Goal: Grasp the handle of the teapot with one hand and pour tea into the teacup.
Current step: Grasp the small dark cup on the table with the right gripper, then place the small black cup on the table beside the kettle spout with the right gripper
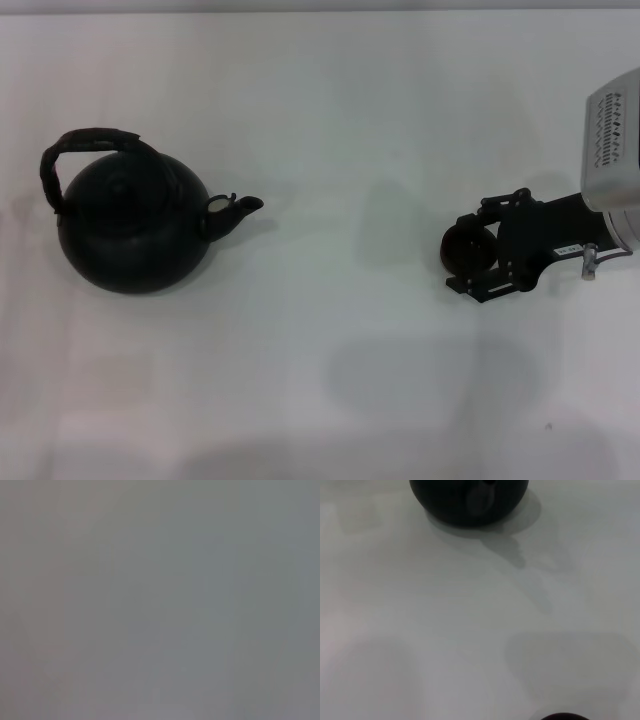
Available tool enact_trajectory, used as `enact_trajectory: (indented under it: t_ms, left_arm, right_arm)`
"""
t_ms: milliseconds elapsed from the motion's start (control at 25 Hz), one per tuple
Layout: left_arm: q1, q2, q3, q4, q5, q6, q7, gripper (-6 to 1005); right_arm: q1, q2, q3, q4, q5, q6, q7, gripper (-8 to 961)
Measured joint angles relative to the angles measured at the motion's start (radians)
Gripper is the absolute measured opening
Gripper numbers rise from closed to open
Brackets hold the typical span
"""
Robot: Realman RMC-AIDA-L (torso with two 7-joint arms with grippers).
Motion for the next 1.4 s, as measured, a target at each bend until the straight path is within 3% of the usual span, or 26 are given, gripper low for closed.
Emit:
enact_trajectory:
  t_ms: [320, 560, 840, 1040, 1400]
  left_arm:
    - [-0.003, 0.001, 0.000, 0.000, 0.001, 0.000, 0.000, 831]
    - [-0.003, 0.002, 0.000, 0.000, 0.001, 0.000, 0.000, 833]
    - [-0.003, 0.001, 0.000, 0.000, 0.001, 0.000, 0.000, 832]
    - [-0.003, 0.000, 0.000, 0.000, 0.002, 0.000, 0.000, 833]
    - [0.003, -0.003, 0.002, 0.000, 0.007, 0.002, 0.000, 832]
  right_arm:
    - [0.012, 0.001, -0.006, 0.013, -0.019, 0.004, 0.003, 838]
    - [0.015, 0.002, -0.012, 0.014, -0.023, -0.001, 0.004, 723]
    - [0.023, 0.003, -0.012, -0.044, -0.002, 0.031, 0.044, 723]
    - [0.079, 0.014, -0.096, -0.051, 0.027, 0.033, 0.090, 724]
    - [0.133, 0.018, -0.264, -0.050, 0.137, -0.092, 0.109, 724]
